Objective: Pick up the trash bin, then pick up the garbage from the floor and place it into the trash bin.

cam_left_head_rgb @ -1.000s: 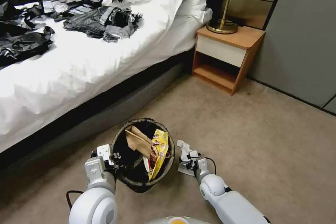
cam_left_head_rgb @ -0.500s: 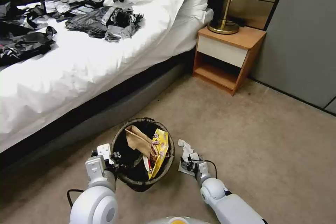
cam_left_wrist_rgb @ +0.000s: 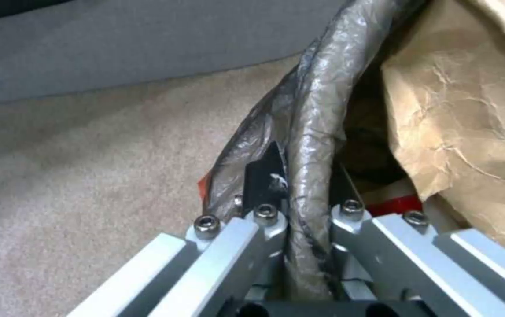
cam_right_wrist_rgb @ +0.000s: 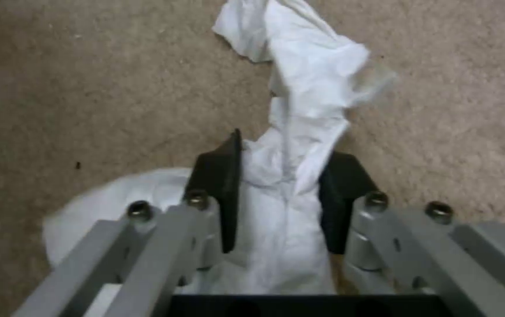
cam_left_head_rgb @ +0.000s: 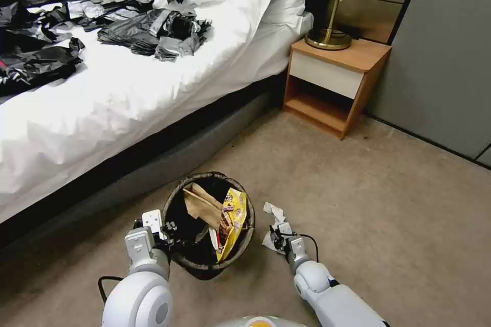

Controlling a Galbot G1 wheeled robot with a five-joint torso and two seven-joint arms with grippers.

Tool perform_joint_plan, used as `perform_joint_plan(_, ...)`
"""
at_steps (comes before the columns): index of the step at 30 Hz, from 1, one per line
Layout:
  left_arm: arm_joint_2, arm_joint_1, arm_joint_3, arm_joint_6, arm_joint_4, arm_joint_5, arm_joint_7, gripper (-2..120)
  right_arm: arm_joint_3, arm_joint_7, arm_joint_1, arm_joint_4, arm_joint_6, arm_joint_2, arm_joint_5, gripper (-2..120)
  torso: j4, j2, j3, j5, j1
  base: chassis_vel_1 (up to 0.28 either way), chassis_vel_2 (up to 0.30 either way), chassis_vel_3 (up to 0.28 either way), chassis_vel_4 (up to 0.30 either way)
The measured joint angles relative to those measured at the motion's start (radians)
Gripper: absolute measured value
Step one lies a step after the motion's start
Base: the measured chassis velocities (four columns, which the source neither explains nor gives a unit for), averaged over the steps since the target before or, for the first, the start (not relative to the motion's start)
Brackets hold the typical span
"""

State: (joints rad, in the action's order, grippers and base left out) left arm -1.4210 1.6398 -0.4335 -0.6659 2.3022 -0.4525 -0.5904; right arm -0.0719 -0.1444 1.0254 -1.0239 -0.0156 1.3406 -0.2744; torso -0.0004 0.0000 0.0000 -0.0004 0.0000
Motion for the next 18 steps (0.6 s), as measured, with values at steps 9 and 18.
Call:
perform_joint_plan(9,0.0,-0.003,0.003,0.001,-0.005,-0.002,0.0,0,0.004,-0.008,-0.001,0.0,0.038,-0.005,0.024,0,-0.0003,0.0,0.0,-0.0003,0.0,0.0,0.0,0.0,0.0)
perform_joint_plan(18,0.004,-0.004,0.007,0.001,-0.01,-0.002,0.0,0,0.004,-0.023,0.006,-0.024,0.076,-0.007,0.043,0,0.0001,0.0,0.0,0.0003,0.0,0.0,0.0,0.0,0.0)
